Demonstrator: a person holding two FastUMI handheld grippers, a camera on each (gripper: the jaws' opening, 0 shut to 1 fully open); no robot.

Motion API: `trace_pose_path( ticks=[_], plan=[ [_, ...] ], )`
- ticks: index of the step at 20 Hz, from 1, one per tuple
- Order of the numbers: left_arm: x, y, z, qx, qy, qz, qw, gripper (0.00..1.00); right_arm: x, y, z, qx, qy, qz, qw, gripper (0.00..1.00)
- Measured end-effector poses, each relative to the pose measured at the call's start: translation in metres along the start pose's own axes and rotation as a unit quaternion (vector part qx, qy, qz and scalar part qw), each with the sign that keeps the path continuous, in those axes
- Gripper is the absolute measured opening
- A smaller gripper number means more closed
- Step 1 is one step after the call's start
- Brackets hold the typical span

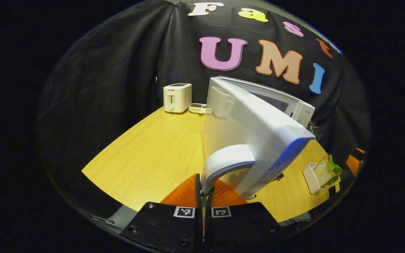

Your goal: Open the microwave oven with the left hand, put the food in, and close the microwave oven.

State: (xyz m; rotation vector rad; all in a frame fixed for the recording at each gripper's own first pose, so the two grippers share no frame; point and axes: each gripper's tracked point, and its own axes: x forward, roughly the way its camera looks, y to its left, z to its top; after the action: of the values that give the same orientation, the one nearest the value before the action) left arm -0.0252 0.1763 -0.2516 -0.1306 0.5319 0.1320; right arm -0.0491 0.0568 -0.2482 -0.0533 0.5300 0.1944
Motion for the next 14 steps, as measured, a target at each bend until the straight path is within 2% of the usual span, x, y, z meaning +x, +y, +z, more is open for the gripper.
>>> trace_pose_path(
  ticks=[5,8,10,11,13,14],
  plan=[
    [0.000,0.003,0.001,0.001,-0.003,-0.005,1.000,0.03,0.024,-0.010,-0.054,0.036,0.077,-0.014,0.996,0.98],
    [-0.001,0.005,0.002,0.001,-0.006,-0.008,1.000,0.03,0.038,-0.011,-0.080,0.062,0.125,-0.019,0.990,1.00],
    [-0.001,0.007,0.002,0.003,-0.007,-0.009,1.000,0.03,0.042,-0.008,-0.083,0.083,0.135,-0.018,0.987,0.87],
    [-0.001,0.006,0.001,0.006,-0.008,-0.010,1.000,0.03,0.042,-0.005,-0.085,0.089,0.141,-0.015,0.986,0.70],
    [-0.001,0.006,0.002,0.006,-0.011,-0.011,1.000,0.03,0.040,0.002,-0.090,0.114,0.165,-0.005,0.980,0.43],
    [-0.002,0.007,0.003,0.004,-0.015,-0.011,1.000,0.03,0.038,0.004,-0.095,0.124,0.178,-0.002,0.976,0.43]
  ],
)
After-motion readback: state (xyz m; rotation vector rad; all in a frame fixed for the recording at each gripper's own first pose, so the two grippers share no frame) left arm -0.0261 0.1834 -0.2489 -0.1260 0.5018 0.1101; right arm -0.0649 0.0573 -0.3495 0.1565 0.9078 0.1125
